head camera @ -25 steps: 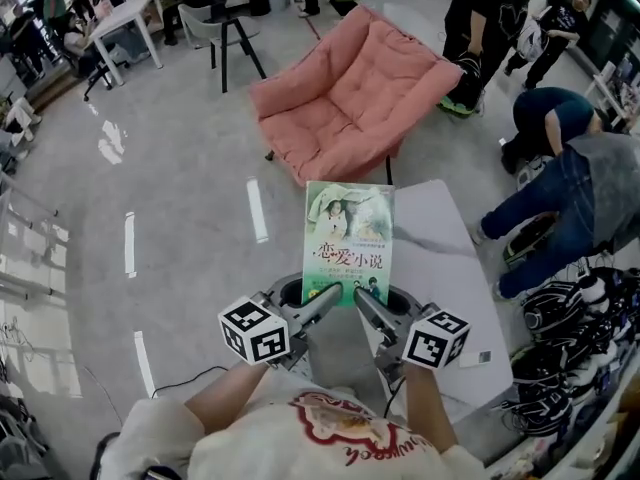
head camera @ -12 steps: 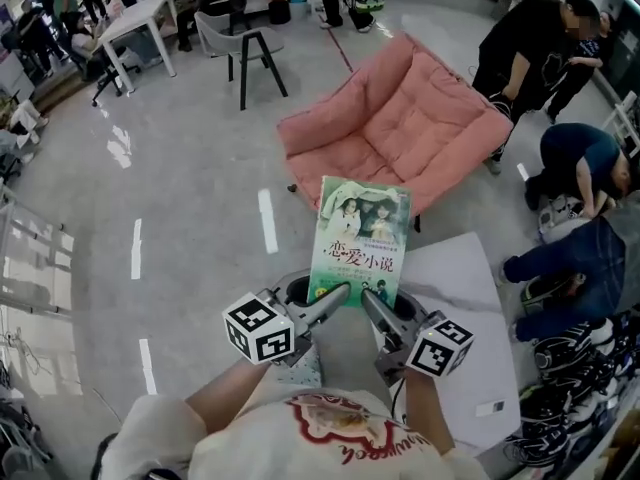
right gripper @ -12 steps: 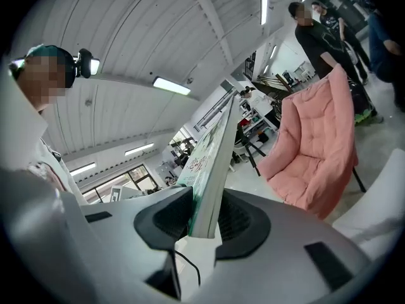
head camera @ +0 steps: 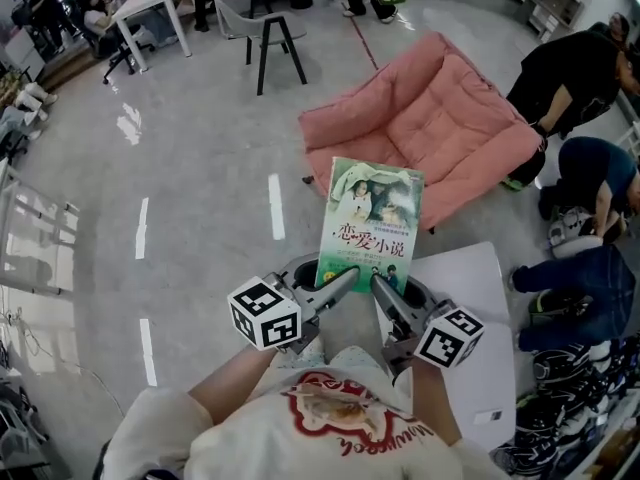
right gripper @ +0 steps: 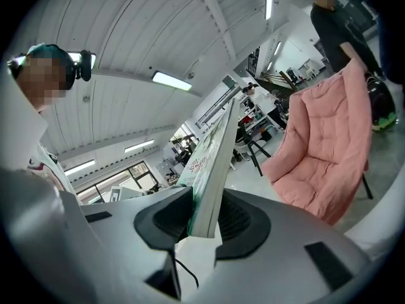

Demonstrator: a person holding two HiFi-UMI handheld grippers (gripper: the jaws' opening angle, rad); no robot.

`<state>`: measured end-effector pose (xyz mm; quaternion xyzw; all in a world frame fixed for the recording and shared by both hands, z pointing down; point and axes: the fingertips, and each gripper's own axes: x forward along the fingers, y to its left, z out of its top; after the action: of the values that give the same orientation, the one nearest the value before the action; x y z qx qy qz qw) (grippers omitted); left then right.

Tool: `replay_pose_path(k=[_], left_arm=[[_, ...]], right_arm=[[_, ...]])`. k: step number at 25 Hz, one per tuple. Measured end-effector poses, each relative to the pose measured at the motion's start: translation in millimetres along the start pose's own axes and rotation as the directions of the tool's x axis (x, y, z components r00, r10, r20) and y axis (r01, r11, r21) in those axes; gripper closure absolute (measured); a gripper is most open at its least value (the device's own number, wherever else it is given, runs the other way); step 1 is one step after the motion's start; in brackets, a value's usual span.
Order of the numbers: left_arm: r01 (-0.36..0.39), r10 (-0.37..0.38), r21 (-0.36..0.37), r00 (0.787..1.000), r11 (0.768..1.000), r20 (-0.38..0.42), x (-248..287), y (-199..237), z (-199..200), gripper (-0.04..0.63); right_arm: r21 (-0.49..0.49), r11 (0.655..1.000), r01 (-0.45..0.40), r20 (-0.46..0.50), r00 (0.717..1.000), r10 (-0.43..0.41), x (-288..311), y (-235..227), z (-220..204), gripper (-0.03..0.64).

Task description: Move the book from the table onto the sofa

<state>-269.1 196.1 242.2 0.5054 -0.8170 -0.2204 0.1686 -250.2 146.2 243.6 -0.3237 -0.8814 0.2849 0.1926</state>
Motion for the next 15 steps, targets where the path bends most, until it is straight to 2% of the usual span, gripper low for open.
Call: replay_pose_path(k=[4,11,15], left_arm=[[-0.001,0.002,0.02,1.0,1.0,-0.013,13.5,24.2,7.4,0.44],[0.006,-0.006,0.003,1.0,1.0,-0.018,47.8,71.6,20.3,0.44],[0.01,-0.009,0.015,1.0,1.0,-0.017,80.9,112.2,55.1,0.44]], right_arm=[[0.012,1.0,-0.002,0.014,1.0,0.002,19.8,-19.2,6.6,0.512],[0.014,1.0,0.021,0.008,1.0,-0.022,55.9,-60.3,28.0,0.512],[0.007,1.0,0.02,0.025,0.999,-0.02,94.9,-89.4,68.1,0.512]])
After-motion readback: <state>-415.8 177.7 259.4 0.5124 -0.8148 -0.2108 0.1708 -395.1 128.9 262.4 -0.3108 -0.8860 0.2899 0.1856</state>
